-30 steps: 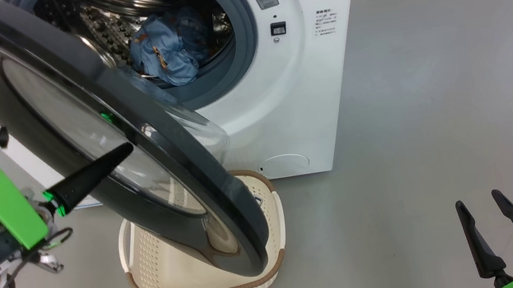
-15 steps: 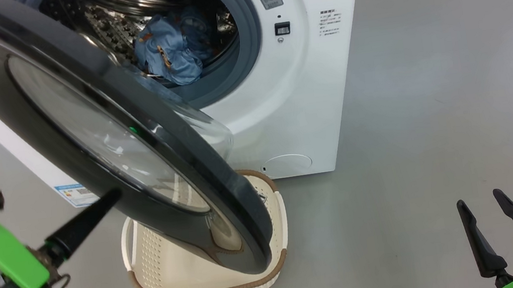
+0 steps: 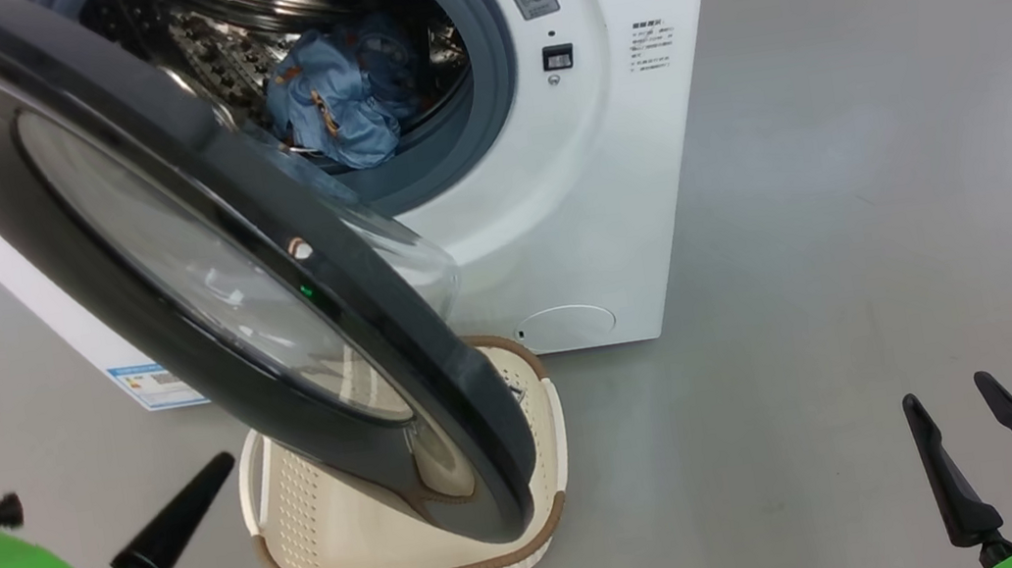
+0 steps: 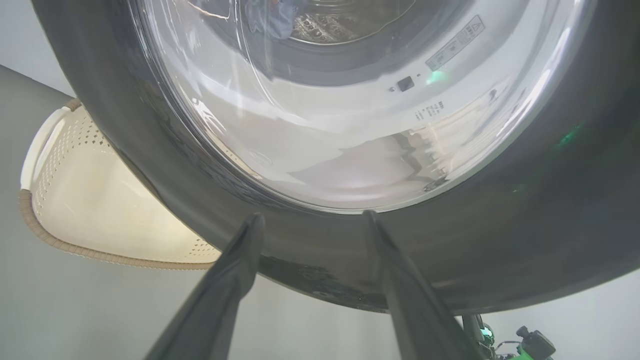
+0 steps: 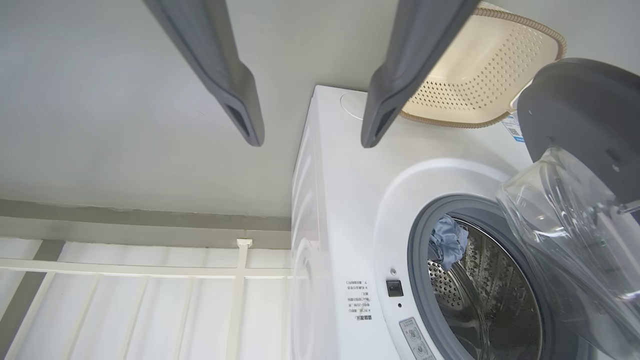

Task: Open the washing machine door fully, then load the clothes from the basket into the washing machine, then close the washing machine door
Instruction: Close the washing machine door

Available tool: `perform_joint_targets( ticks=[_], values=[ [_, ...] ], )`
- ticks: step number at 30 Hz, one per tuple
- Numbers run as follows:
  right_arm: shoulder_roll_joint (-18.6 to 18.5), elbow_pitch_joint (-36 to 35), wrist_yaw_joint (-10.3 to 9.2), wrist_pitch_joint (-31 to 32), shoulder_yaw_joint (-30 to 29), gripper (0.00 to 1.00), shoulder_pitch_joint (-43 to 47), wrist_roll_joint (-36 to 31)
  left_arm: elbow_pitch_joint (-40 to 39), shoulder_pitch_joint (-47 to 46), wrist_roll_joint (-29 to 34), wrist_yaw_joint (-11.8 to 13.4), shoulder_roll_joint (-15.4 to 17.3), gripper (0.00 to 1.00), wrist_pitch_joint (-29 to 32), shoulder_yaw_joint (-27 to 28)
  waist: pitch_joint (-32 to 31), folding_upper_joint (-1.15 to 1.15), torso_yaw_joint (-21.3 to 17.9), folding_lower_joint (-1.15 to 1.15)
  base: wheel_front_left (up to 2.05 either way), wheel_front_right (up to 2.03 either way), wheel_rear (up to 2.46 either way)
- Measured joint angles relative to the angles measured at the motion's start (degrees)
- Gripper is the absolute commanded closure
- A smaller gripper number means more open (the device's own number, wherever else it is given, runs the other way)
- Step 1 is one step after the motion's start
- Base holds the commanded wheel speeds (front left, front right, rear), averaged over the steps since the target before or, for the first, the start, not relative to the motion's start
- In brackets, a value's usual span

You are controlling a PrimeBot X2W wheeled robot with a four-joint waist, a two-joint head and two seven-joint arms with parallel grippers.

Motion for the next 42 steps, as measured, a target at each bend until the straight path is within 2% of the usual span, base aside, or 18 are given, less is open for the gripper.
perform_joint_targets(
  ticks=[12,28,30,33,35,42],
  values=[
    [-0.22,0.08,0.00,0.00,0.14,0.00,-0.01,0.01,2.15,5.11,2.40,0.00,-0.01,0.00,-12.83,-2.76,-0.03,0.00,-1.63,0.00,0.00,0.00,0.00],
    [-0.63,0.35,0.00,0.00,0.10,0.00,-0.05,0.01,7.46,6.92,9.67,-0.01,3.25,0.00,-36.13,-14.69,-0.28,0.00,-3.88,0.00,0.00,0.00,0.00],
    [-0.66,0.41,0.00,0.00,0.11,0.00,-0.07,0.01,9.48,6.91,12.69,-0.01,3.58,0.00,-39.52,-17.04,-0.49,0.00,-4.27,0.00,0.00,0.00,0.00],
    [-0.71,0.41,0.00,0.00,0.07,0.00,-0.07,0.01,11.41,6.86,15.73,-0.01,3.52,0.00,-40.91,-17.92,-0.69,0.00,-4.45,0.00,0.00,0.00,0.00],
    [-0.79,0.41,0.00,0.00,-0.04,0.00,-0.07,0.01,12.25,6.84,17.56,-0.01,2.92,0.00,-40.96,-17.04,-0.72,0.00,-4.46,0.00,0.00,0.00,0.00],
    [-1.02,0.42,0.00,0.00,-0.22,0.00,-0.07,0.02,11.67,6.92,28.38,-0.02,-1.53,0.00,-40.97,-8.64,-0.97,0.00,-4.43,0.00,0.00,0.00,0.00]
  ],
)
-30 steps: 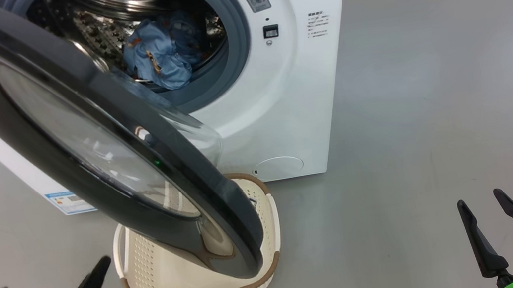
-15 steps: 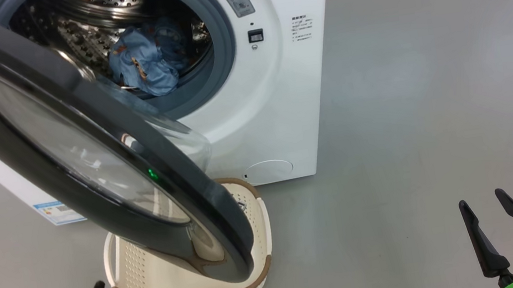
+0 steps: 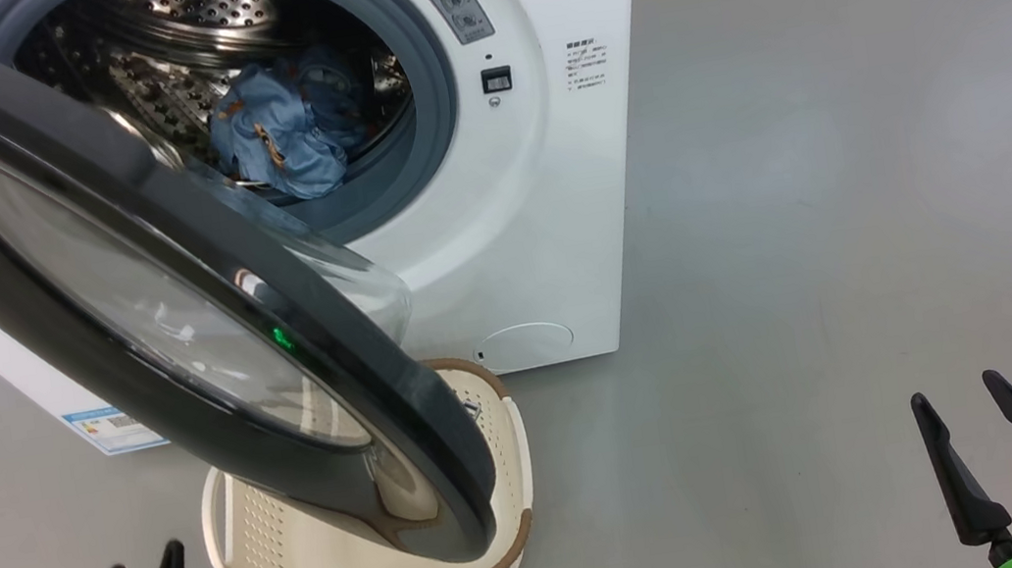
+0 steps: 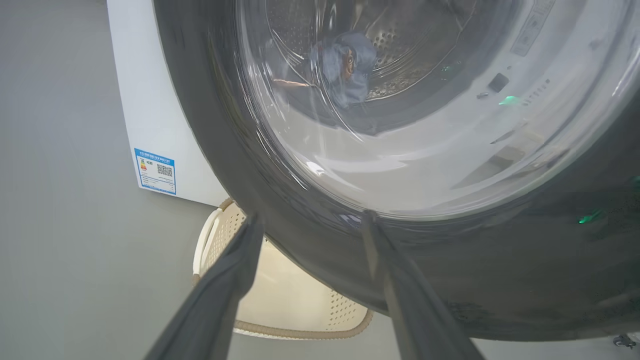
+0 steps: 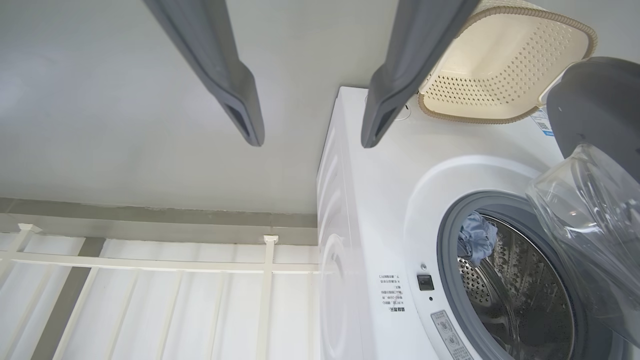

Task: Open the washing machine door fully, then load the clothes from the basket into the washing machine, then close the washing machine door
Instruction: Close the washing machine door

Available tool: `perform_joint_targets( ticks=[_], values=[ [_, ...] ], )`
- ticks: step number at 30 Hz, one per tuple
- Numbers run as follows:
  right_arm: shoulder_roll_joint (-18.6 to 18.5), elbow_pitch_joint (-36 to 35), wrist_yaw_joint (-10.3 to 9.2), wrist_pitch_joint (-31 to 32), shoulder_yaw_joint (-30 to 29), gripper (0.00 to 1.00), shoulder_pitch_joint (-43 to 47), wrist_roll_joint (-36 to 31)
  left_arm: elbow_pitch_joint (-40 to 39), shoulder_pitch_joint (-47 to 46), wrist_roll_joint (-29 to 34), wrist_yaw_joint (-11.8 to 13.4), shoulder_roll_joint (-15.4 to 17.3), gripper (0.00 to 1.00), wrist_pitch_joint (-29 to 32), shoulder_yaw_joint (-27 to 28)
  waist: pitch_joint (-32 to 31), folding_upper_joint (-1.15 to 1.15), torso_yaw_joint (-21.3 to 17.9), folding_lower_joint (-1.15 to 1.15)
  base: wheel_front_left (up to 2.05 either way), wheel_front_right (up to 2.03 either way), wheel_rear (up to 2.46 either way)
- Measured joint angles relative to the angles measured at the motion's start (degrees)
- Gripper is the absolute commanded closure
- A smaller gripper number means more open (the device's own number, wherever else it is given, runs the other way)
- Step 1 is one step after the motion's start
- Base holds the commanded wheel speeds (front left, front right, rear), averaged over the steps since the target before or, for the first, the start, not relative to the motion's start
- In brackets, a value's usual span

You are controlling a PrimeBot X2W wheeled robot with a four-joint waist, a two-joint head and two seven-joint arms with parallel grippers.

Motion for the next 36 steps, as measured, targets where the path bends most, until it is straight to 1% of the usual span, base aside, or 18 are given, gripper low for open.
perform_joint_targets(
  ticks=[8,15,25,31,36],
  values=[
    [-0.15,-0.07,0.00,0.00,-0.10,0.00,-0.01,0.00,-2.71,2.14,13.68,0.00,-4.64,0.00,0.00,6.75,0.16,0.00,0.02,0.00,0.00,0.00,0.00],
    [-0.15,-0.08,0.00,0.00,-0.19,0.00,-0.25,0.00,-4.93,3.21,22.38,0.00,-7.65,0.00,-0.01,10.05,0.52,0.00,0.04,0.00,0.00,0.00,0.00],
    [-0.16,-0.05,0.00,0.00,-0.23,0.00,-0.27,0.00,-5.91,3.52,27.26,-0.01,-10.33,0.00,-0.01,12.45,0.54,0.00,-0.09,0.00,0.00,0.00,0.00],
    [-0.16,-0.08,0.00,0.00,-0.37,0.00,-0.36,-0.01,-5.77,4.35,27.49,-0.01,-11.61,0.00,-0.01,13.60,0.92,0.00,0.06,0.00,0.00,0.00,0.00],
    [-0.15,-0.09,0.00,0.00,-0.44,0.00,-0.71,-0.01,-5.55,4.34,27.59,-0.01,-11.69,0.00,-0.01,13.85,1.14,0.00,0.17,0.00,0.00,0.00,0.00]
  ],
)
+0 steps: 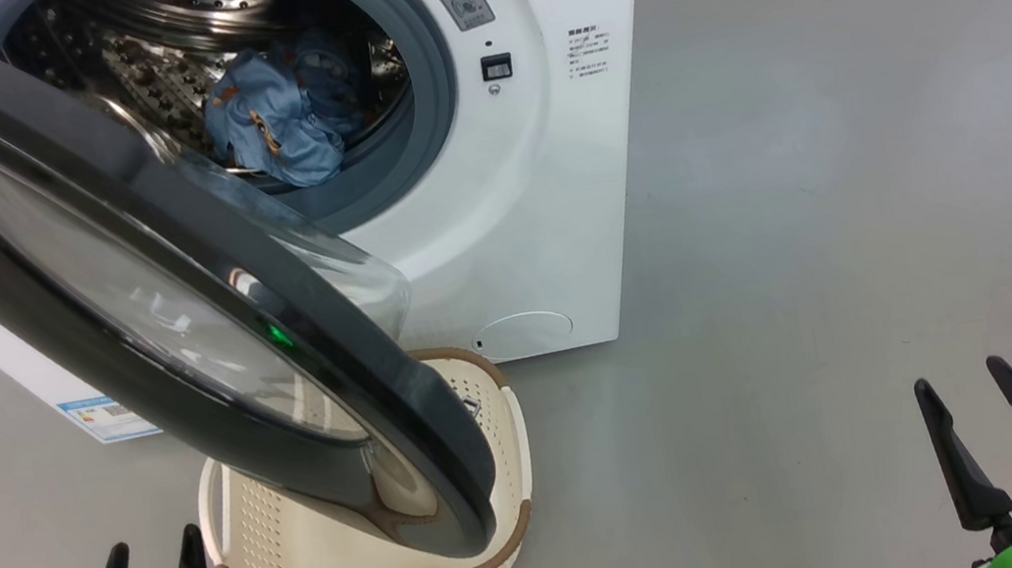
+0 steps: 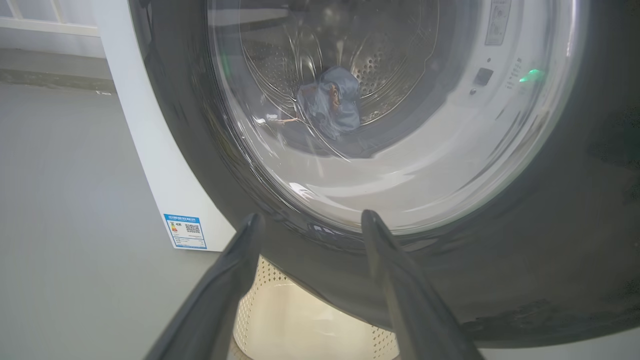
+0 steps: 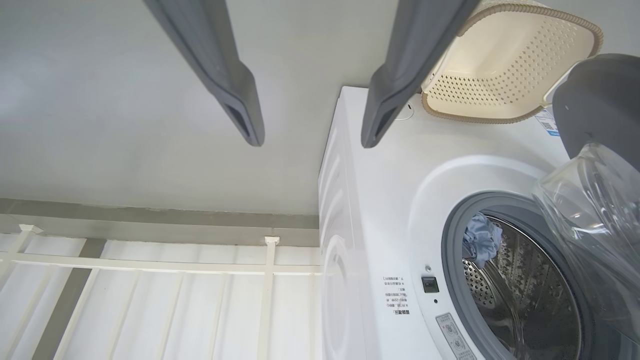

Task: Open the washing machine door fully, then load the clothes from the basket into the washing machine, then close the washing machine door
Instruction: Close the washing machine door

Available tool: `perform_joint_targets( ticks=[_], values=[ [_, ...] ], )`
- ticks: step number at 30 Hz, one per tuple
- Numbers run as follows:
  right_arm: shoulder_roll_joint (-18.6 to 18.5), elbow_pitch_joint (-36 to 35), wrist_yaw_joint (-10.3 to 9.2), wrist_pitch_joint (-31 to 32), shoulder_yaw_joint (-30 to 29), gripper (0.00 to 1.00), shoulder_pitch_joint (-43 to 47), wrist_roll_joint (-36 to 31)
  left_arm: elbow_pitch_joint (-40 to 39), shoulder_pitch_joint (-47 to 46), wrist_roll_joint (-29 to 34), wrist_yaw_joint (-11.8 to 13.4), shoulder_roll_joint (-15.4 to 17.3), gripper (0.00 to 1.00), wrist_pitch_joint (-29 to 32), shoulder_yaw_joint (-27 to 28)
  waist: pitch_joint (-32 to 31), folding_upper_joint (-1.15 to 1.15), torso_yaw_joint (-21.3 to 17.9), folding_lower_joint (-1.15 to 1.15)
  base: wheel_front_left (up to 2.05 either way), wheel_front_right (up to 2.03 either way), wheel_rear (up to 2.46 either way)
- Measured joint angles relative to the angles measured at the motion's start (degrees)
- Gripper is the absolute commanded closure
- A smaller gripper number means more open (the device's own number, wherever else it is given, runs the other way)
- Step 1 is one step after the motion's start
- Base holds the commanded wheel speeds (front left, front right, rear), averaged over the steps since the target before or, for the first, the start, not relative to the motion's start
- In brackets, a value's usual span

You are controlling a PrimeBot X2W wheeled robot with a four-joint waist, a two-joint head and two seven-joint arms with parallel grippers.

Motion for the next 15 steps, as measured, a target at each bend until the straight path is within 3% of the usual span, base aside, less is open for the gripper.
perform_joint_targets(
  ticks=[15],
  values=[
    [0.01,-0.02,0.00,0.00,0.02,0.00,-0.51,0.00,0.05,-0.01,0.09,0.00,-0.05,0.00,0.00,-0.08,0.05,0.00,0.30,0.00,0.00,0.00,0.00]
  ],
)
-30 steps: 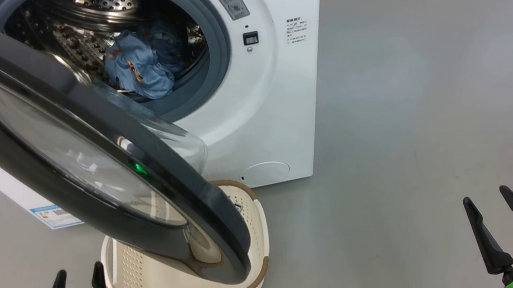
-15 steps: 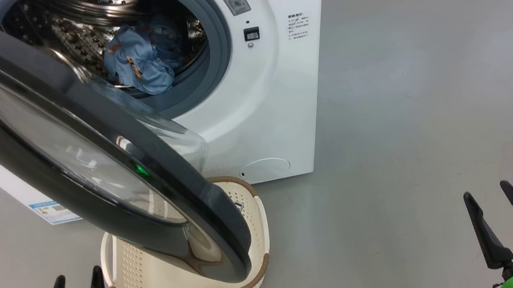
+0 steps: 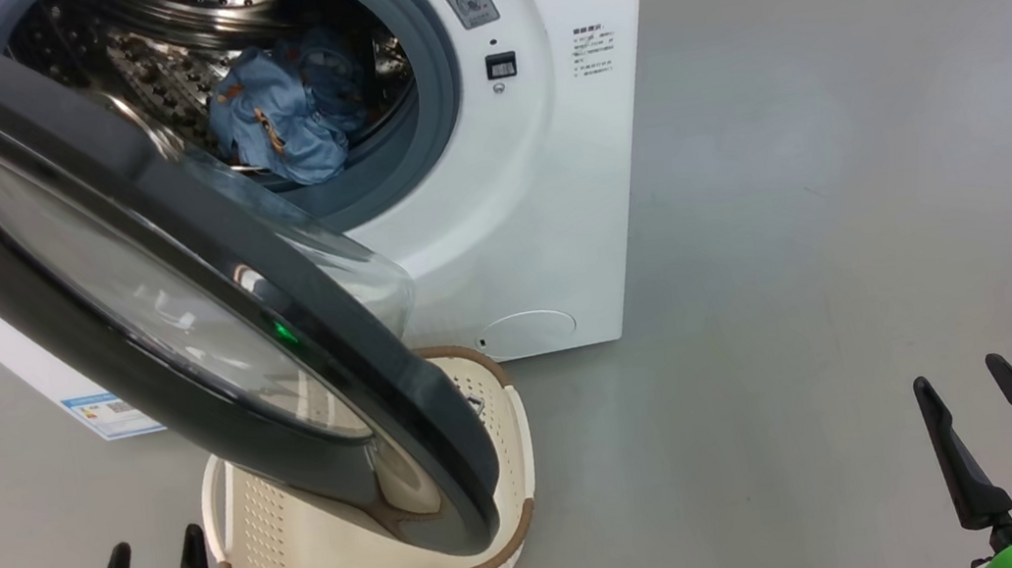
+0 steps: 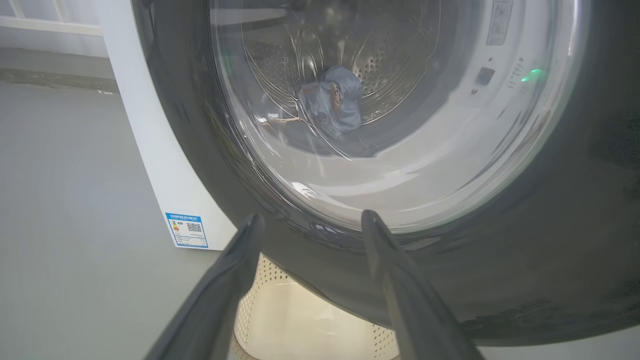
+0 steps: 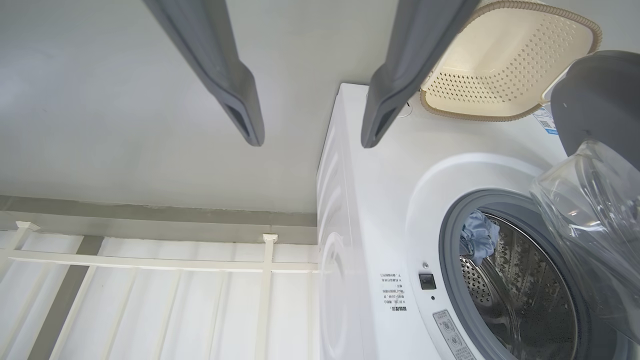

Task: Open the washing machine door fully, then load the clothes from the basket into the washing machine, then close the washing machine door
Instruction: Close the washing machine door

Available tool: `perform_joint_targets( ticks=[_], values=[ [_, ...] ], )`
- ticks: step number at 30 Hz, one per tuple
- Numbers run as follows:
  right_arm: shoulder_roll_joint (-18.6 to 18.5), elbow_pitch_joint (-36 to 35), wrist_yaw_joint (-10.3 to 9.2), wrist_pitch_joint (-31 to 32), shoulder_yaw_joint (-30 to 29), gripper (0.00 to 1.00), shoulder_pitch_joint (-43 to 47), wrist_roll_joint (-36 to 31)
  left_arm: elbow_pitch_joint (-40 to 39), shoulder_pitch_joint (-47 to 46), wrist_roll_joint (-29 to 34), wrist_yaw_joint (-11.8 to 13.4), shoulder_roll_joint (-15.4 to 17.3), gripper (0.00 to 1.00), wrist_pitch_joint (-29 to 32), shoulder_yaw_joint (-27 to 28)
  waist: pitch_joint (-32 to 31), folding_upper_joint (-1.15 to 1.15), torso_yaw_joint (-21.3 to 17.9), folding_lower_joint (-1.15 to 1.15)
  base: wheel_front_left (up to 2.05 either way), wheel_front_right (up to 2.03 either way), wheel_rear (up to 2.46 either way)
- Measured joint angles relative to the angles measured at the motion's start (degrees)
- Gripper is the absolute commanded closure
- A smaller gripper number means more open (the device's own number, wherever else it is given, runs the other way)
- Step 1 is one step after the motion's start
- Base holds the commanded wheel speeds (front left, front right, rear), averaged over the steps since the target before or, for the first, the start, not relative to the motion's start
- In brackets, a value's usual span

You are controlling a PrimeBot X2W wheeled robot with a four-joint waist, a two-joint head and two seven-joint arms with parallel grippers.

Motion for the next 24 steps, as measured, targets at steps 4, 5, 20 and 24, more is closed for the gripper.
perform_joint_targets(
  ticks=[4,5,20,24],
  values=[
    [0.00,0.11,0.00,0.00,0.20,0.31,0.00,0.00,0.00,0.00,0.00,0.00,-0.26,0.00,0.00,-0.01,-0.22,0.00,0.24,0.00,0.00,0.00,0.00],
    [0.00,0.14,0.00,0.00,0.33,0.53,0.00,0.00,-0.01,0.00,0.00,0.00,-0.36,0.00,0.00,-0.01,-0.27,0.00,0.33,0.00,0.00,0.00,0.00],
    [1.76,1.89,0.00,0.00,4.03,1.00,-5.12,0.01,-0.30,0.02,0.54,0.00,-1.67,0.00,0.00,0.12,-1.28,0.00,3.24,0.00,0.00,0.00,0.00],
    [2.03,2.02,0.00,0.00,5.45,1.00,-8.45,0.20,-0.57,0.03,1.21,0.00,-1.81,0.00,0.00,-0.07,-1.69,0.00,4.41,0.00,0.00,0.00,0.00]
  ],
)
